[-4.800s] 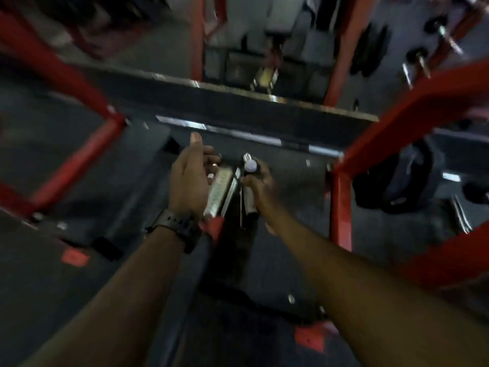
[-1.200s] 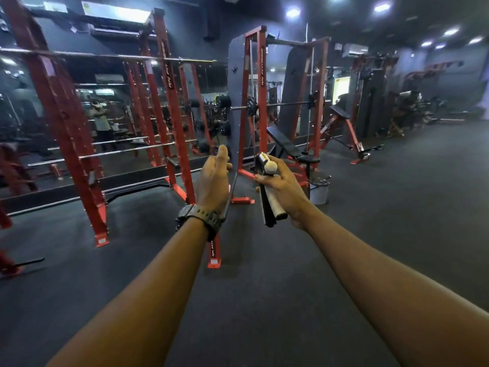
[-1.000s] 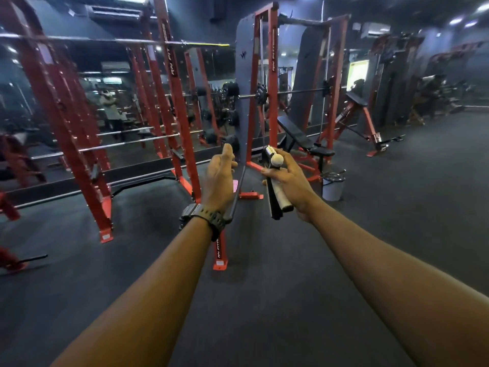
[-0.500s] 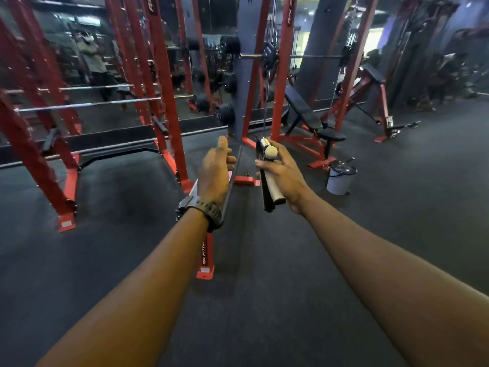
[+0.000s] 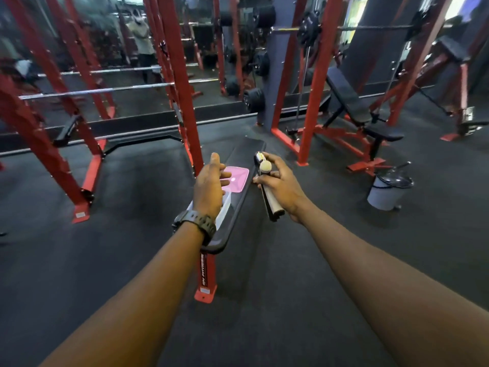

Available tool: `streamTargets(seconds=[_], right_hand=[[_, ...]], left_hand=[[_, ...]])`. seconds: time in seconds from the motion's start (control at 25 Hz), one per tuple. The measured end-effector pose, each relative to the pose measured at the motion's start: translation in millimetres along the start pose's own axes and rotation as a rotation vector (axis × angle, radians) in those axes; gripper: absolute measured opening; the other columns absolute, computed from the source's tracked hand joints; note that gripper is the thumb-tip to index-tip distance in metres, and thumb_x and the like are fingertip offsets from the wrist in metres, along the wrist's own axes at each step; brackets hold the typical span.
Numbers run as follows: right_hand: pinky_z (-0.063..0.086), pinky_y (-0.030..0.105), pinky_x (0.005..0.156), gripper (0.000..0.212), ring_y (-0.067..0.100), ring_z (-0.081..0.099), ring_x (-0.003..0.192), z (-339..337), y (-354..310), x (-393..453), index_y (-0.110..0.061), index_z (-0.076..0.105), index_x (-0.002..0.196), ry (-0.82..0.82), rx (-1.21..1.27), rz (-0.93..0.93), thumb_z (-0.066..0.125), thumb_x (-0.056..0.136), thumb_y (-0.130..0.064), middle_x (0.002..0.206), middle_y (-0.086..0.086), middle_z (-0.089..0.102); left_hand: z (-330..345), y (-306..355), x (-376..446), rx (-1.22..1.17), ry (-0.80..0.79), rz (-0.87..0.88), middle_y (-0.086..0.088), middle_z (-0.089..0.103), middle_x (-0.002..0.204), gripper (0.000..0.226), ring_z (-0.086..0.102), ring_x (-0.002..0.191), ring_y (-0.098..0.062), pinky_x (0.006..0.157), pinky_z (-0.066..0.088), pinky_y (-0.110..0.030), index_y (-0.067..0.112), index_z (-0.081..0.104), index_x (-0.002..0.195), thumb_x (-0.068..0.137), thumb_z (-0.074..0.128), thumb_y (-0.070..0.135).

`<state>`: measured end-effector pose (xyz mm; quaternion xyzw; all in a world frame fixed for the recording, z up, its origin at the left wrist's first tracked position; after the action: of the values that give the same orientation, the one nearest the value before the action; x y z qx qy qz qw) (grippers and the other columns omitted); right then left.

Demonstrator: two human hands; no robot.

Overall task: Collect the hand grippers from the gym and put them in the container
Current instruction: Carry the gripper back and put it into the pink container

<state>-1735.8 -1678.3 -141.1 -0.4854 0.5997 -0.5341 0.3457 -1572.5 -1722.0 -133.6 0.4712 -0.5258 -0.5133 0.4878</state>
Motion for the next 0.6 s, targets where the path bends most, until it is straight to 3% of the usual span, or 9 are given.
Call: streamTargets(seconds=[0.16, 0.36, 0.48, 0.6], right_hand=[[0.053, 0.047, 0.100, 0.060, 0.022, 0.067, 0.106, -19.8, 37.2, 84.0, -0.036, 0.058, 0.131, -0.060, -0.022, 0.054, 0.072, 0.077, -0.014, 0.109, -0.002, 0.068], [0.050, 0.048, 0.103, 0.063, 0.021, 0.067, 0.106, -15.6, 94.5, 210.3, -0.049, 0.058, 0.121, -0.152, -0.108, 0.097, 0.074, 0.065, -0.027, 0.109, 0.001, 0.071], [0.050, 0.047, 0.103, 0.060, 0.015, 0.065, 0.104, -1.8, 123.8, 276.4, -0.052, 0.058, 0.118, -0.220, -0.165, 0.142, 0.075, 0.075, -0.013, 0.108, -0.006, 0.069], [0.049, 0.048, 0.103, 0.057, 0.015, 0.063, 0.107, 14.6, 140.8, 336.7, -0.060, 0.057, 0.109, -0.308, -0.229, 0.161, 0.075, 0.069, -0.025, 0.115, -0.006, 0.068]], left_hand=[[29.0, -21.5, 73.0, 0.024, 0.083, -0.035, -0.010, 0.072, 0.103, 0.058, 0.067, 0.094, -0.025, 0.081, 0.052, -0.043, 0.012, 0.063, 0.106, 0.095, 0.034, 0.061], [44.0, -64.0, 183.0, -0.018, 0.223, -0.088, -0.007, 0.068, 0.094, 0.044, 0.063, 0.086, -0.021, 0.078, 0.048, -0.041, 0.019, 0.062, 0.093, 0.099, 0.035, 0.055], [50.0, -91.4, 242.9, -0.021, 0.232, -0.138, -0.008, 0.069, 0.098, 0.044, 0.066, 0.091, -0.026, 0.083, 0.051, -0.044, 0.021, 0.062, 0.092, 0.098, 0.035, 0.056], [60.2, -102.9, 299.7, -0.001, 0.237, -0.187, -0.005, 0.070, 0.094, 0.045, 0.068, 0.093, -0.028, 0.082, 0.051, -0.043, 0.022, 0.062, 0.090, 0.097, 0.035, 0.058]])
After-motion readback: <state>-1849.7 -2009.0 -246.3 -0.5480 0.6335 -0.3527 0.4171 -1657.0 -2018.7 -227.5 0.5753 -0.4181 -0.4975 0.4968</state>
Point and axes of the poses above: each hand's wrist, its own x-axis towards the middle knuckle, its own z-axis out of the palm, y = z × x, the point moved 2 cm from there along x, towards the middle knuckle
